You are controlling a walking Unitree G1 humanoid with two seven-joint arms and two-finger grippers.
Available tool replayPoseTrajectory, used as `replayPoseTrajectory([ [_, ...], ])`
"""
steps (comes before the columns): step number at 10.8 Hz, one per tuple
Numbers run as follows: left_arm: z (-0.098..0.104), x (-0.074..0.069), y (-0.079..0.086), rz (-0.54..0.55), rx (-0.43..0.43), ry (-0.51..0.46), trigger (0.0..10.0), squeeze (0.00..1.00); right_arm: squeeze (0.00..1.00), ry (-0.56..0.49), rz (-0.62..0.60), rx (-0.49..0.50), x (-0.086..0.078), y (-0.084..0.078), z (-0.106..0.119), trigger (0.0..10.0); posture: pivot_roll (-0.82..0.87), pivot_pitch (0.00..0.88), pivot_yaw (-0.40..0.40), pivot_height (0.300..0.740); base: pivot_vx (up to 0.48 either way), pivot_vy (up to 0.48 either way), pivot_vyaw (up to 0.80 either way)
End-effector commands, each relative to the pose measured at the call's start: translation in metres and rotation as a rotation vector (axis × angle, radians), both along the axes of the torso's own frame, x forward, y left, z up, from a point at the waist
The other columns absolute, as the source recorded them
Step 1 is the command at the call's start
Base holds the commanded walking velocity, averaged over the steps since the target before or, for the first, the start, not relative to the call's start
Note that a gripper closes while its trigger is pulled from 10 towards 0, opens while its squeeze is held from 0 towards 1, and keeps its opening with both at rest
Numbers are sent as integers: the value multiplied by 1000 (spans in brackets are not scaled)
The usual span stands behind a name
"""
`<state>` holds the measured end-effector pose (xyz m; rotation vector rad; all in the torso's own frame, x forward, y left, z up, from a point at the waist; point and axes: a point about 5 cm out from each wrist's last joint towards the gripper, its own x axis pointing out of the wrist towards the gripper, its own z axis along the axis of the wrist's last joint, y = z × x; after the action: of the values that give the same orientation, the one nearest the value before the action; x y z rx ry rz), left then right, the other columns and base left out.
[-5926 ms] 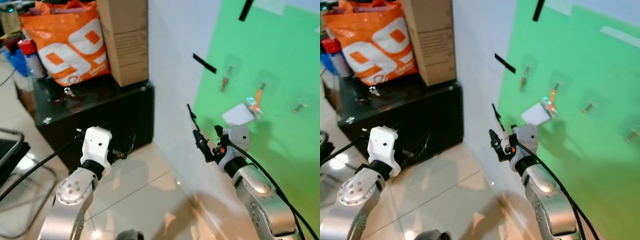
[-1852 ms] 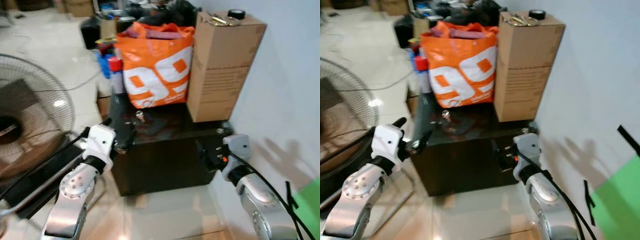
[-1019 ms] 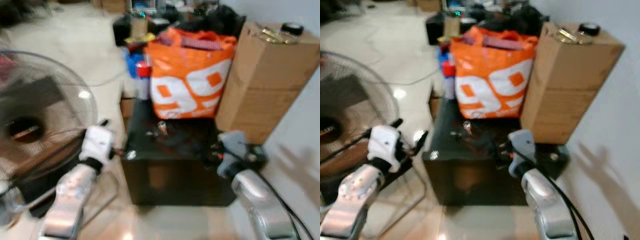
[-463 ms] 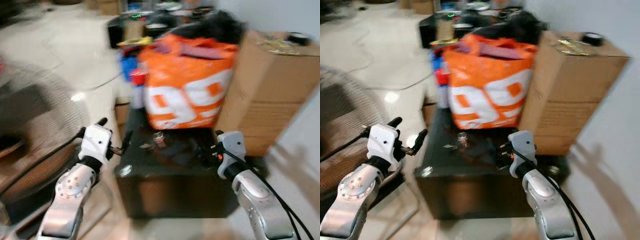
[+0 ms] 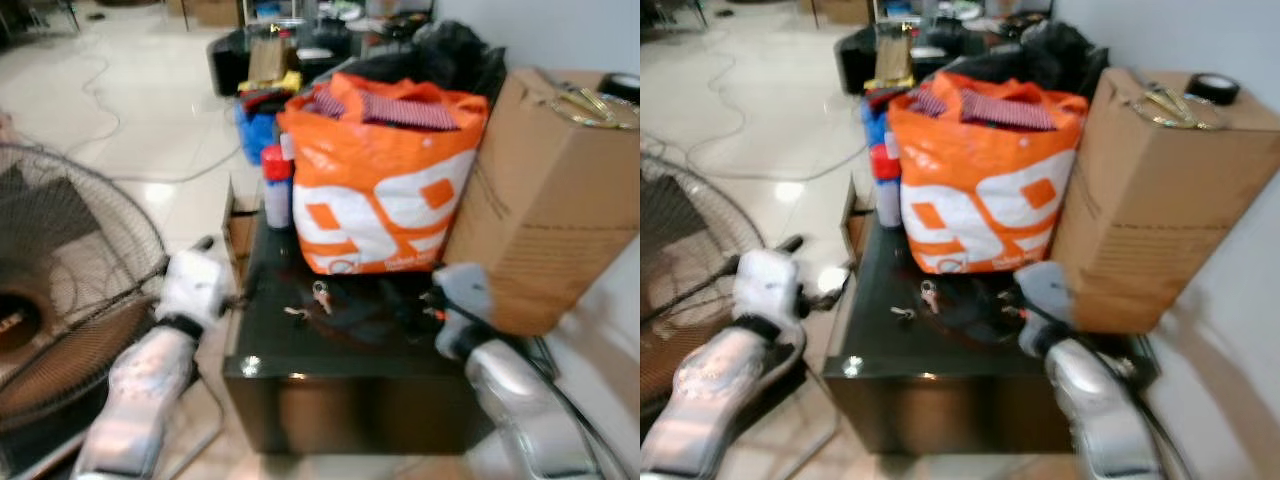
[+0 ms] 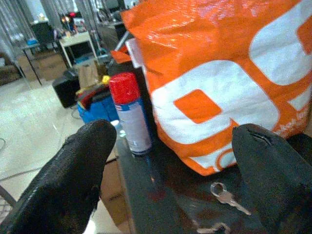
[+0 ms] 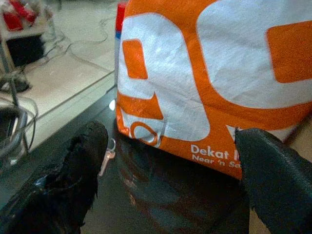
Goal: Hang keys on a hook
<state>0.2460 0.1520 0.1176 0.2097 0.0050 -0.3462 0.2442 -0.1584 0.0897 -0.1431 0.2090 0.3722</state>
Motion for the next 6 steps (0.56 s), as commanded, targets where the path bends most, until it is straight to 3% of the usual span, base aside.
replayPoseTrajectory([
  [1,3,0,11,30,28,-13,10000,0,1000,-38,46,17,4,10,8,10000,11,0,7,740,326,0,800],
  [3,3,-2,10,26,30,-12,10000,0,1000,-28,87,-7,4,9,6,10000,15,0,0,740,322,0,800],
  [5,2,-3,9,23,33,-10,10000,0,1000,-16,115,-37,6,6,4,10000,19,0,-6,740,306,0,0],
  [6,1,-3,9,22,38,-3,10000,0,1000,-11,127,-61,8,6,2,10000,20,0,-7,740,0,0,0],
])
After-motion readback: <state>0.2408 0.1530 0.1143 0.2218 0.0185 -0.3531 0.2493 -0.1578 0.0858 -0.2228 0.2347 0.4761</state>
